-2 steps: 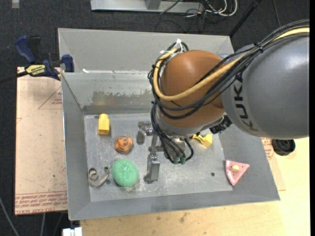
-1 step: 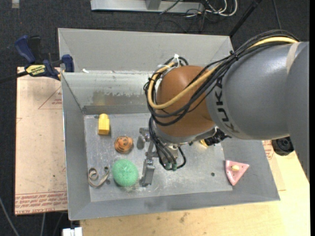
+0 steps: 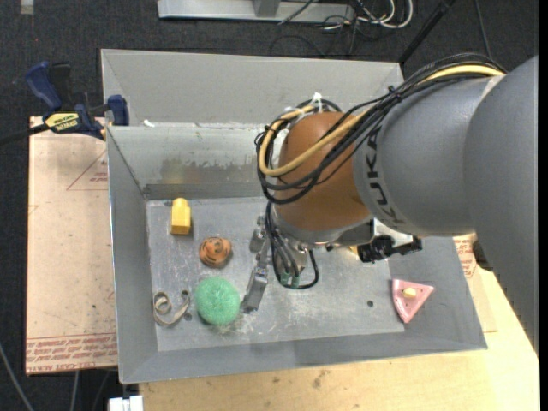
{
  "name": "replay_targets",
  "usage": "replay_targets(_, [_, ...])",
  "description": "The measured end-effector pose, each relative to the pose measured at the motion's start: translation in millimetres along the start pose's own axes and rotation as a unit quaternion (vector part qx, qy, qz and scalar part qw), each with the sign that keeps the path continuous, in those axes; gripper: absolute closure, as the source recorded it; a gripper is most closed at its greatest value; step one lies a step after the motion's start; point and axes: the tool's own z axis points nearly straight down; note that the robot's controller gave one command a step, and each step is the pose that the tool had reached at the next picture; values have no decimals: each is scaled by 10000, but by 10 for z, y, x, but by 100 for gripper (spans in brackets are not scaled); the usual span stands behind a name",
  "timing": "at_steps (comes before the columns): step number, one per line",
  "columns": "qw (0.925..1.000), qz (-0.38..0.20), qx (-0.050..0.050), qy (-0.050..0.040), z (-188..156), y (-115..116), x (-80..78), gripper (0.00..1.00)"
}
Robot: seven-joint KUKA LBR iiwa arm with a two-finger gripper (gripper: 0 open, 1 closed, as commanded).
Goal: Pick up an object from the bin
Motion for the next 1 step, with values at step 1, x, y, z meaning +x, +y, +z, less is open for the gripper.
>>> replay_targets(1, [10000, -24, 6, 10, 380, 16, 145, 0])
